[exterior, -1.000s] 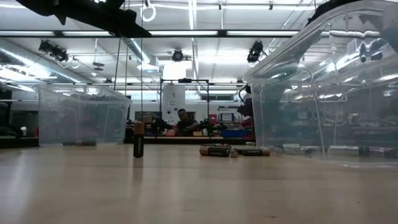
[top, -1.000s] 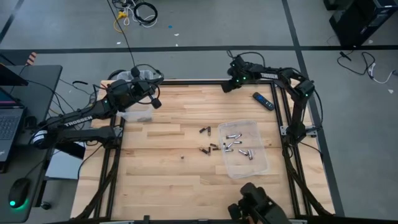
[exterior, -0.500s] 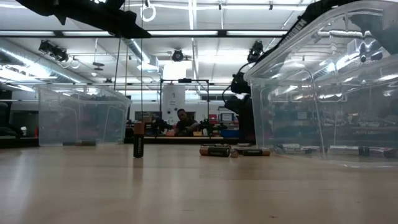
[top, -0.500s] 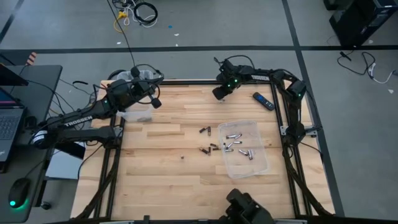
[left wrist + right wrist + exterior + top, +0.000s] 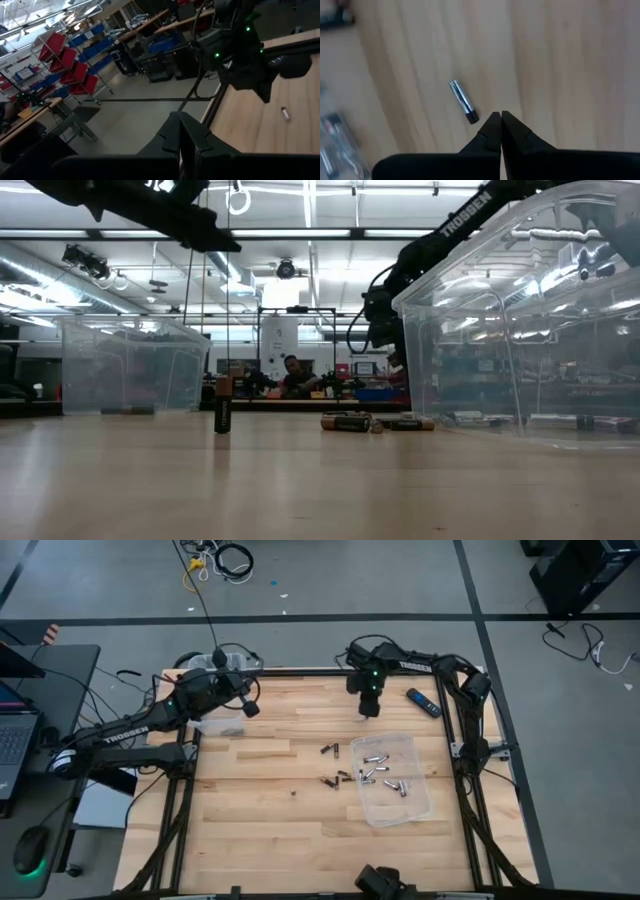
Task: Sort batteries
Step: Put the black and silver battery into the bottom transparent bin
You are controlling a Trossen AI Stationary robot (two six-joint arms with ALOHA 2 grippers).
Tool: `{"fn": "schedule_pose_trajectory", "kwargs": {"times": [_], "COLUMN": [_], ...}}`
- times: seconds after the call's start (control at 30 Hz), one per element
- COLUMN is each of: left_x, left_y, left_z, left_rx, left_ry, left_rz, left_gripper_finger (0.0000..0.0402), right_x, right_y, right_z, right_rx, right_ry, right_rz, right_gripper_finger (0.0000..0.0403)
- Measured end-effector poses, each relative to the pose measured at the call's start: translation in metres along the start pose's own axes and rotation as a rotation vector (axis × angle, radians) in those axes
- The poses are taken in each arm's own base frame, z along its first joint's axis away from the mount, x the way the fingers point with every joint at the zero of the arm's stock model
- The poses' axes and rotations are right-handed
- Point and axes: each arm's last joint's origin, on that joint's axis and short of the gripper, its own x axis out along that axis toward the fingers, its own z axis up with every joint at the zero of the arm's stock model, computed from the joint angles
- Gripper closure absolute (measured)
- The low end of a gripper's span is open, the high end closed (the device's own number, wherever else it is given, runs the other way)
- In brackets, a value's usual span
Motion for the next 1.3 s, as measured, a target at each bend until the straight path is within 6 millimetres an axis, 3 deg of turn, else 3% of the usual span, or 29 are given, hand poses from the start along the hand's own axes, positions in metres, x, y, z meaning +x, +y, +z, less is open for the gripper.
{"fn": "schedule_pose_trajectory", "kwargs": {"times": [0.2,0.5,0.7,1.17,1.3], "left_x": [0.0,0.0,0.0,0.0,0.0], "left_y": [-0.001,-0.001,-0.001,-0.001,-0.001], "left_z": [-0.003,-0.003,-0.003,-0.002,-0.002], "left_rx": [0.033,0.033,0.026,0.022,0.022], "left_ry": [0.026,0.025,0.024,0.024,0.024], "left_rz": [-0.013,-0.013,-0.013,-0.013,-0.013], "left_gripper_finger": [0.0402,0.0402,0.0402,0.0402,0.0402], "right_x": [0.026,0.05,0.058,0.061,0.061], "right_y": [0.028,0.057,0.064,0.062,0.061], "right_z": [-0.007,-0.009,-0.01,-0.006,-0.005], "right_rx": [-0.215,-0.295,-0.334,-0.365,-0.371], "right_ry": [0.104,0.151,0.18,0.159,0.147], "right_rz": [0.064,0.024,-0.064,-0.107,-0.118], "right_gripper_finger": [0.0376,0.0301,0.028,0.0274,0.029]}}
